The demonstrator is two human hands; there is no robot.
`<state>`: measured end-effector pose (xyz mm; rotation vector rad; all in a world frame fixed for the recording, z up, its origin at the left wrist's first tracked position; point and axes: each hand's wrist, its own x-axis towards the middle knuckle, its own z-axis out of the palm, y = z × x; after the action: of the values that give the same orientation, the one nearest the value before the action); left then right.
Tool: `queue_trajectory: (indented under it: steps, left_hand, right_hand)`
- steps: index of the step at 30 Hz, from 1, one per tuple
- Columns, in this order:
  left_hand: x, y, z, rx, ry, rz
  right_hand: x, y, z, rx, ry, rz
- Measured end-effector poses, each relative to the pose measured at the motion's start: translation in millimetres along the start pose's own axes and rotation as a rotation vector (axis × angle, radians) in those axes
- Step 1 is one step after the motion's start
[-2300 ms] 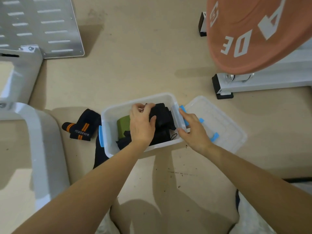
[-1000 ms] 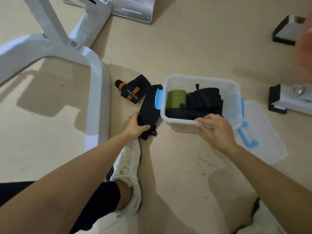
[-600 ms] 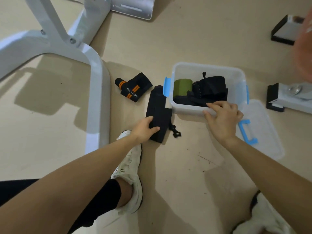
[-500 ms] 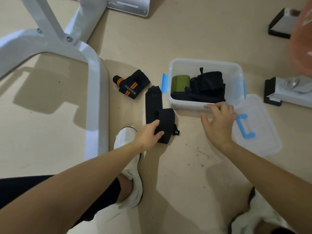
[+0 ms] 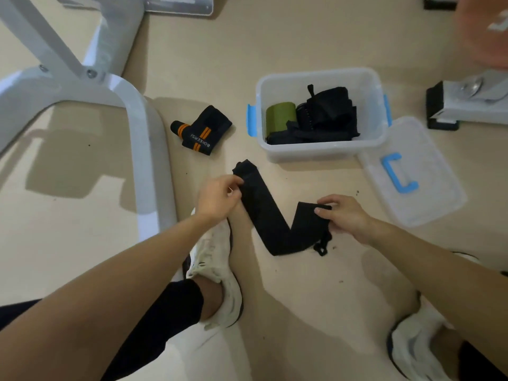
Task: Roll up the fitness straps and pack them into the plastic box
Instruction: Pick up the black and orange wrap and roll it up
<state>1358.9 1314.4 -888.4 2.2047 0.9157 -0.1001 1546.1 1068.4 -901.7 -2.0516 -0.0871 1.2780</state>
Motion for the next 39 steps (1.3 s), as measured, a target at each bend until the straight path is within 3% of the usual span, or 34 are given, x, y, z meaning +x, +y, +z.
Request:
queue_trajectory:
  steps: [3, 5, 9, 11, 14, 18, 21, 24, 30, 34, 36, 39]
  left_hand:
    - [45, -7, -26, -0.051, 0.218, -0.138]
    - [76, -16, -39, 0.068, 0.290, -0.216]
    - [109, -35, -42, 0.295, 0.161, -0.362]
    - [109, -37, -37, 0.241, 0.182, -0.387]
    - [93, -44, -16, 0.139, 0.089, -0.266]
    - [69, -41, 9, 0.276, -0.053, -0.087]
    - [65, -41, 15, 0.219, 0.099, -0.073]
    - [71, -50, 9, -0.051, 0.217, -0.223]
    - [80, -68, 6, 0.035, 0.131, -0.248]
    - [80, -66, 4, 0.026, 0.151, -0.193]
    - [76, -65, 0, 0.100, 0.089, -0.102]
    - [63, -58, -15, 0.239, -0.220, 0.046]
  right_hand:
    - [12, 4, -13, -0.130, 0.159, -0.057]
    - [17, 2, -16, -0.123, 0.207, -0.095]
    - [23, 3, -27, -0.180, 0.315, -0.155]
    - [23, 4, -35, -0.409, 0.434, -0.174]
    - [16, 0, -30, -0.633, 0.581, -0.335]
    - [12, -25, 18, -0.638, 0.251, -0.592]
    - [24, -47, 62, -0.678, 0.036, -0.546]
    - [49, -60, 93, -0.716, 0.052, -0.513]
    - [71, -61, 112, -0.683, 0.176, -0.563]
    - [66, -56, 105, -0.541, 0.160, -0.577]
    - [55, -57, 96, -0.484, 0.118, -0.558]
    - [36, -55, 73, -0.394, 0.040, -0.493]
